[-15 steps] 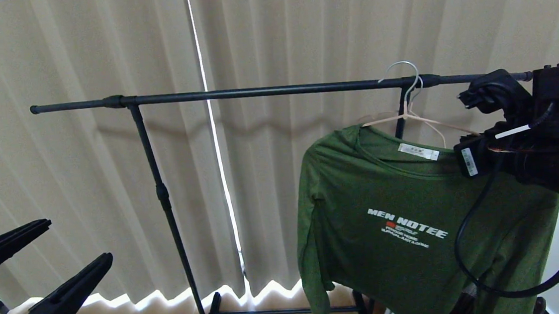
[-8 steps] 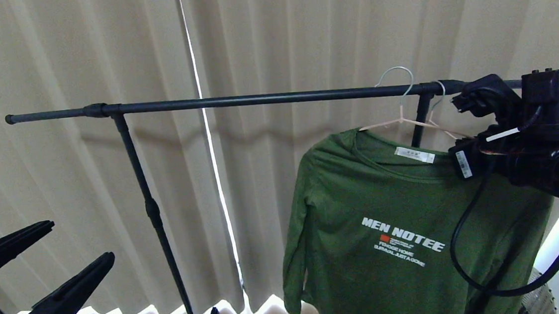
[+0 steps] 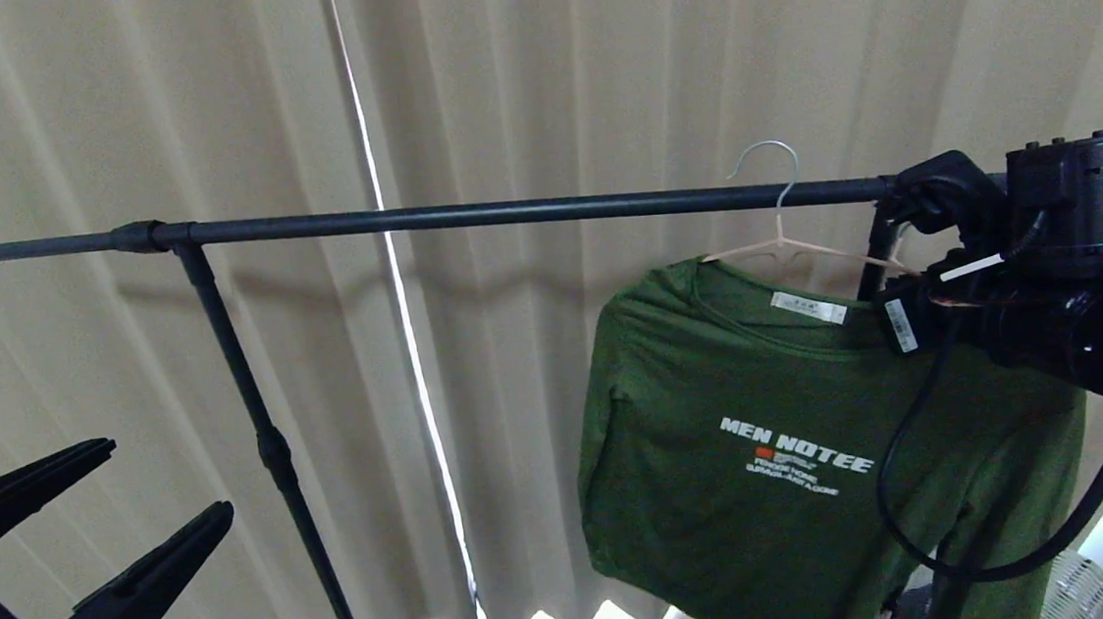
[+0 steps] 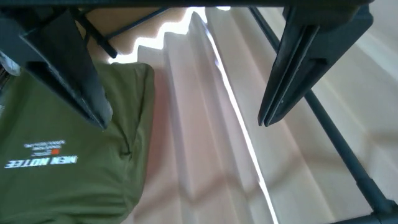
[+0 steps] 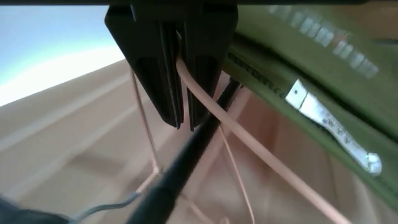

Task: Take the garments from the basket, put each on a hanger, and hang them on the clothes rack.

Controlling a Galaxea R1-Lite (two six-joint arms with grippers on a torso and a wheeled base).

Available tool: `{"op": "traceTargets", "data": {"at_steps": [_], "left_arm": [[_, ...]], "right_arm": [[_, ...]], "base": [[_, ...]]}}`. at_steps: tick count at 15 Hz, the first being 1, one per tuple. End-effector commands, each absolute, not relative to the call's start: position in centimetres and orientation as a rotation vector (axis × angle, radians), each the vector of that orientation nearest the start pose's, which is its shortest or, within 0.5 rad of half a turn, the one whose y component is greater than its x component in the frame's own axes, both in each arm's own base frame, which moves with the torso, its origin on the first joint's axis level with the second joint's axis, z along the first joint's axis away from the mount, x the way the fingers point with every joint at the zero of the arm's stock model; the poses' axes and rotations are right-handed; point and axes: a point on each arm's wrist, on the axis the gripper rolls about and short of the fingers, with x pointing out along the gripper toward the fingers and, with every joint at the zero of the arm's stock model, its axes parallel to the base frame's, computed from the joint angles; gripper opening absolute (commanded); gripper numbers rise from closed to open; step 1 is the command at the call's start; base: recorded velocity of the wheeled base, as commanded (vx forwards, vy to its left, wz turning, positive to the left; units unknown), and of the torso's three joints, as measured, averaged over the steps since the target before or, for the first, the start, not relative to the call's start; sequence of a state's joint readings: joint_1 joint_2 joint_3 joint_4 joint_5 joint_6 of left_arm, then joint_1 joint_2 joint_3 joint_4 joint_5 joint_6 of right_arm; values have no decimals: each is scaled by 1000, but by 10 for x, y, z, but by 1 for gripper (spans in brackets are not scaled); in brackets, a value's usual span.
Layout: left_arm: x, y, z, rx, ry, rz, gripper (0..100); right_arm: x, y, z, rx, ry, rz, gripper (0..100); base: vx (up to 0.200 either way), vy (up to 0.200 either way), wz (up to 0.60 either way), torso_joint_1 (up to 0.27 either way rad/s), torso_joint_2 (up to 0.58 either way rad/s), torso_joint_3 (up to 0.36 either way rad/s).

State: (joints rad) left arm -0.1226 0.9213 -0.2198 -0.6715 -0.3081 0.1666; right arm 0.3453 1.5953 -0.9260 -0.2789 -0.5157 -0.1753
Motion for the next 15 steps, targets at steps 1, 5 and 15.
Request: {"op": "traceTargets", "data": {"at_steps": [1,5,15], "left_arm": [[101,-19,180,161,-1,-433,100],[101,-19,180,161,-2,-433,100],[101,-23,179,163,1,-470,100]], "right_arm": [[280,93,212,-342,369,-134,0],[312,105,200,-363,390,-185,0],[325,116,181,-394,430,-191,0]], "base": [[0,0,0,0,0,0],[0,0,0,0,0,0],[0,0,0,0,0,0]]}}
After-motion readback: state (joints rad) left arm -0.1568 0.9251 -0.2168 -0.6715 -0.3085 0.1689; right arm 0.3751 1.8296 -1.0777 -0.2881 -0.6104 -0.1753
